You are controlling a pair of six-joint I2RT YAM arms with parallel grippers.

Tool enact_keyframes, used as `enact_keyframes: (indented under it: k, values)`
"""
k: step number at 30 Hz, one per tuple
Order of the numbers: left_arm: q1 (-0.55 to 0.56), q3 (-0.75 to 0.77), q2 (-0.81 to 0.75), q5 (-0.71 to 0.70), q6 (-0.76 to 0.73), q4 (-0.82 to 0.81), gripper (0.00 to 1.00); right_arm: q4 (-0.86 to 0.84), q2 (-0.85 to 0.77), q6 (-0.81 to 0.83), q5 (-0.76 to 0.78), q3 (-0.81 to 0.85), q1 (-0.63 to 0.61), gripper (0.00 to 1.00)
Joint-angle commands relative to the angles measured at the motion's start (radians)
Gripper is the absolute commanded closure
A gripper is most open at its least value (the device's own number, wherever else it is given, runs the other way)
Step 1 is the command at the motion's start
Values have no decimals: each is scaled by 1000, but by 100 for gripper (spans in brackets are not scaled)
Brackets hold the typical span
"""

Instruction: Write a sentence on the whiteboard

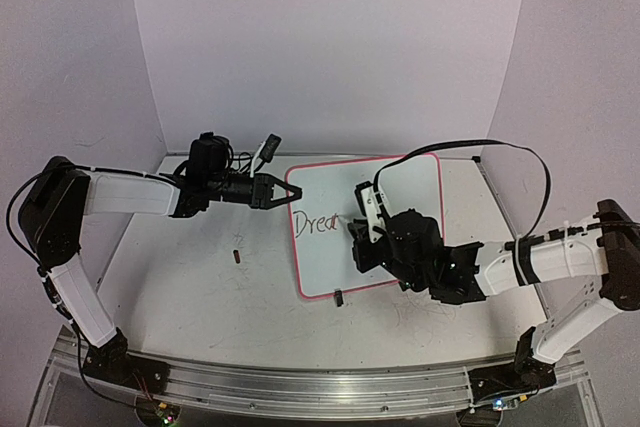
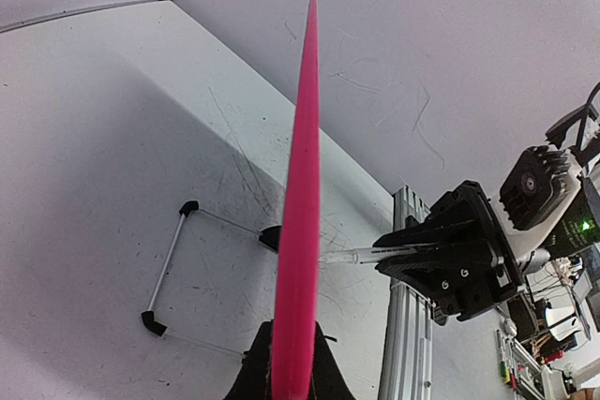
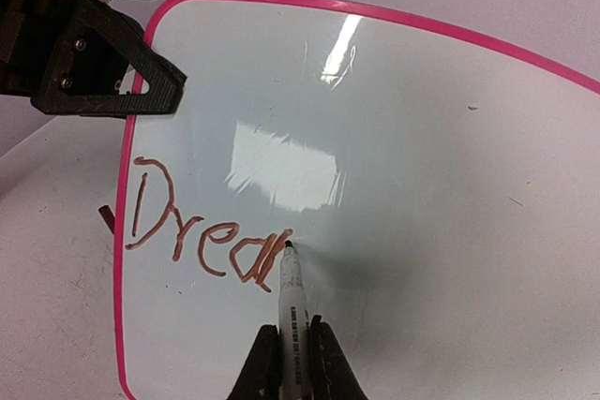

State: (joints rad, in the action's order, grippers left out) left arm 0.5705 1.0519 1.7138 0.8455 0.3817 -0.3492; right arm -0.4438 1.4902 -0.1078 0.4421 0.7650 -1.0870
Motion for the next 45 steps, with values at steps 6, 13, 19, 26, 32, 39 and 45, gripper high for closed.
enact_keyframes:
  k: [6, 13, 19, 26, 32, 39, 45]
  values:
    - [-3, 7, -11, -52, -20, 35, 100, 10, -19, -22, 46, 16, 6, 100]
    - [-3, 8, -10, -50, -20, 35, 100, 26, -29, -38, 2, -10, 3, 100]
    - [-3, 7, -12, -52, -20, 35, 100, 36, -36, -57, -8, -30, -1, 100]
    - [-3, 6, -15, -50, -20, 35, 100, 43, -39, -76, -13, -42, -10, 100]
    - [-3, 4, -17, -50, -20, 35, 100, 51, -37, -83, -14, -44, -16, 100]
    - [-3, 5, -13, -50, -20, 35, 100, 48, -29, -76, -5, -28, -16, 100]
    - [-3, 5, -12, -50, -20, 36, 100, 24, -22, -61, 22, -7, -16, 100]
